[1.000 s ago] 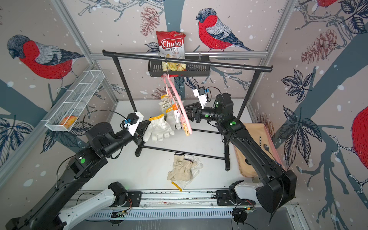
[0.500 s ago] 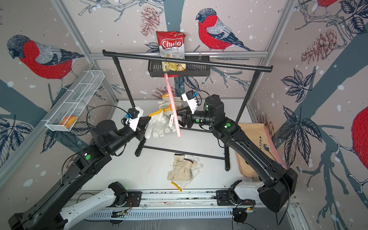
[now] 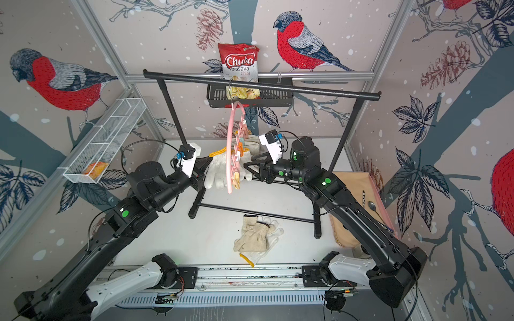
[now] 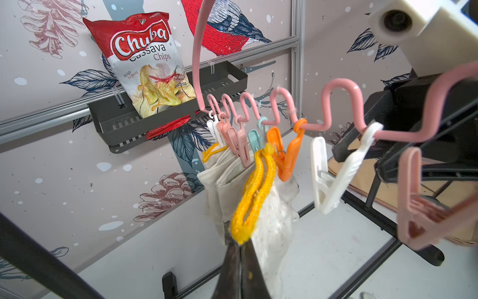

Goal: Clip the gloves onto a hanger to dry
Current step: Open the clamp at the hanger.

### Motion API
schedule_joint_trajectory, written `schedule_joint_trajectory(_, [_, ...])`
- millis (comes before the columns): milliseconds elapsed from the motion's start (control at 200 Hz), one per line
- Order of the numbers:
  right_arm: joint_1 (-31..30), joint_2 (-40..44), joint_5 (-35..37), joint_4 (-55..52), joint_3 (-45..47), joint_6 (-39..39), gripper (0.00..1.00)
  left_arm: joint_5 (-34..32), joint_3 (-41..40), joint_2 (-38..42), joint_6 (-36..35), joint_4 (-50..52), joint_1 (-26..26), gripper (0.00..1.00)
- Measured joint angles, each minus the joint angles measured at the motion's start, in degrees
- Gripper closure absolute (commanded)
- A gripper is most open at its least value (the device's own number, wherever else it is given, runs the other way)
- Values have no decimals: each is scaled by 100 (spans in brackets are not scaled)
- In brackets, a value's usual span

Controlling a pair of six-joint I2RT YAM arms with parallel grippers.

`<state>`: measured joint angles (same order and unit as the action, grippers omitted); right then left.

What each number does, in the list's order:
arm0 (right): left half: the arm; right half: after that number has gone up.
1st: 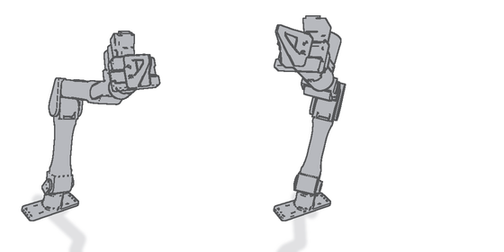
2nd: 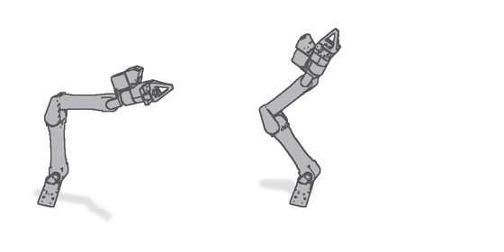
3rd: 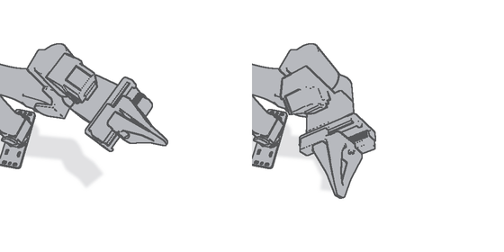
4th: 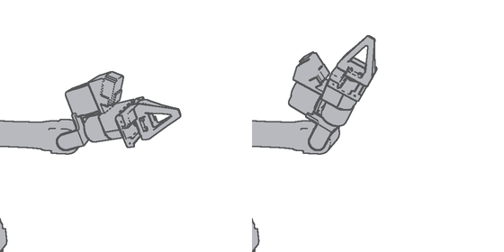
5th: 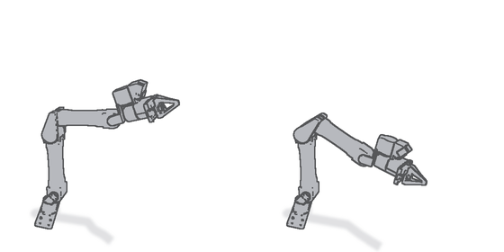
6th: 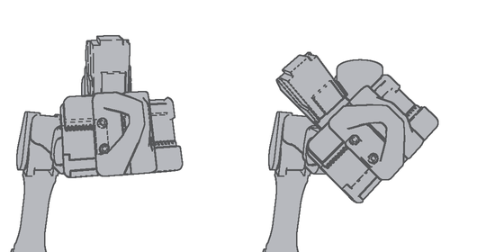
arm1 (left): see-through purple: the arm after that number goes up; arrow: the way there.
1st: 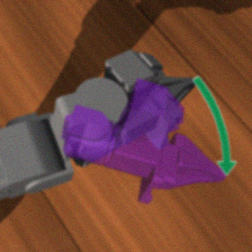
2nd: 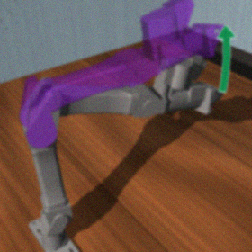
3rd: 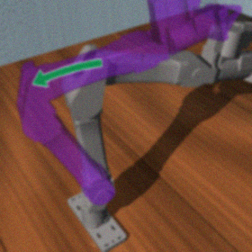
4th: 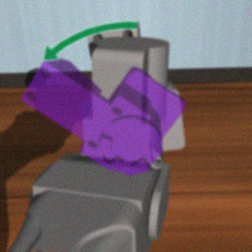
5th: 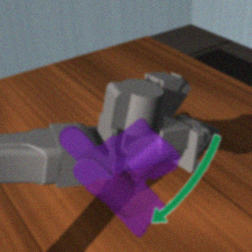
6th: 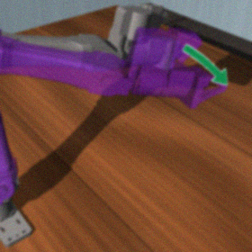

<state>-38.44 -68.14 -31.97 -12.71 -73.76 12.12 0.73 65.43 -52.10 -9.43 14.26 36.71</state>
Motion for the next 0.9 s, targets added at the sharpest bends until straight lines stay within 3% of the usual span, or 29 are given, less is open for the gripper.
schedule_joint_trajectory(901, [-17,-634,-227,367,-240,332,56,83,302,-363,13,2,0,100])
